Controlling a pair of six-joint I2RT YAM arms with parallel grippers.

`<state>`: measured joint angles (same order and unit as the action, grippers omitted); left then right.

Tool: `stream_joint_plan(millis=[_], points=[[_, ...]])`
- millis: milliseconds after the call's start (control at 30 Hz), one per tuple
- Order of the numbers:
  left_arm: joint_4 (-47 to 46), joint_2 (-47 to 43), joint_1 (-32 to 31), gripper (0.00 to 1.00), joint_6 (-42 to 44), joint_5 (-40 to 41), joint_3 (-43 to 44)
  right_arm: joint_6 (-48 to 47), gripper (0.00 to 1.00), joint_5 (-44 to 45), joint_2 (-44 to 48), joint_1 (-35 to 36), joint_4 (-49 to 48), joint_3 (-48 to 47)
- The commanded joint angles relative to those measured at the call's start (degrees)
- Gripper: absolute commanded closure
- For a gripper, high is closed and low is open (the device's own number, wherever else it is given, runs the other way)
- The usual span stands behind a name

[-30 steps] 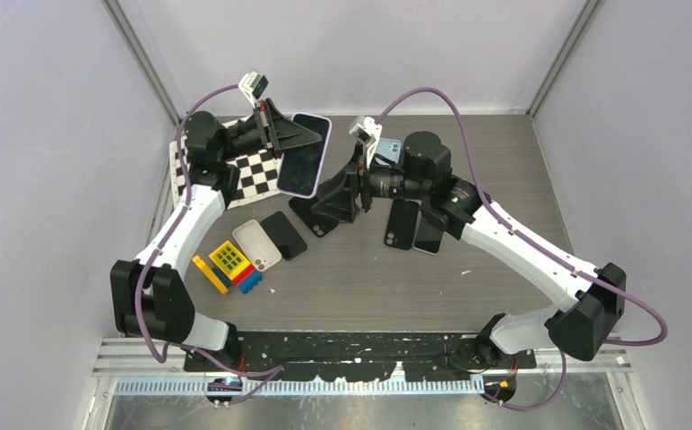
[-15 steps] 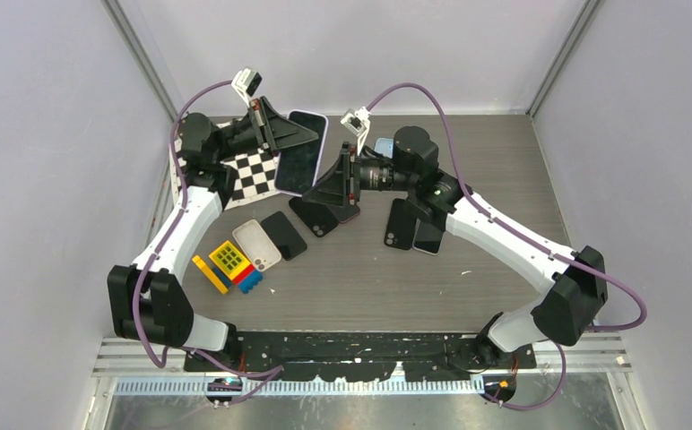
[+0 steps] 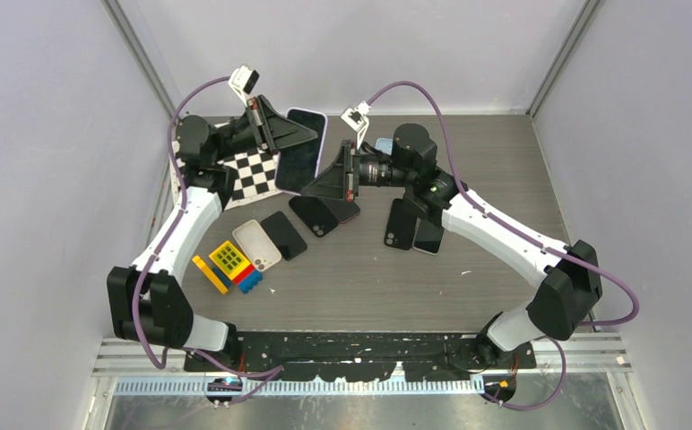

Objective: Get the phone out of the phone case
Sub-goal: Remove the phone case from the phone.

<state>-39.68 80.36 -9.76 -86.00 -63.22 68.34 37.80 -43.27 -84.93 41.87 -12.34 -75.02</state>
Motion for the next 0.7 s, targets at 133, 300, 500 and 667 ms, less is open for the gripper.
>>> stream_joint_plan(millis=[133,300,500,667], points=[[-2.7,-0.4,-1.1,1.00,-13.6,1.5,0.2,-11.8,0.99,-6.9,-0.8,0.7,-4.0,-0.8],[-2.3,0.8,-2.4,1.00,-15.5,1.5,-1.2,-17.4,0.99,-8.8,-1.8,1.7,-0.2,-2.5],[0.4,1.9,-3.0,1.00,-15.9,1.9,-2.3,-22.3,0.99,-7.8,-2.8,2.7,3.9,-4.3],[2.4,3.0,-3.5,1.00,-16.3,1.8,-3.1,-25.5,0.99,-4.9,-2.7,2.9,5.7,-4.3]])
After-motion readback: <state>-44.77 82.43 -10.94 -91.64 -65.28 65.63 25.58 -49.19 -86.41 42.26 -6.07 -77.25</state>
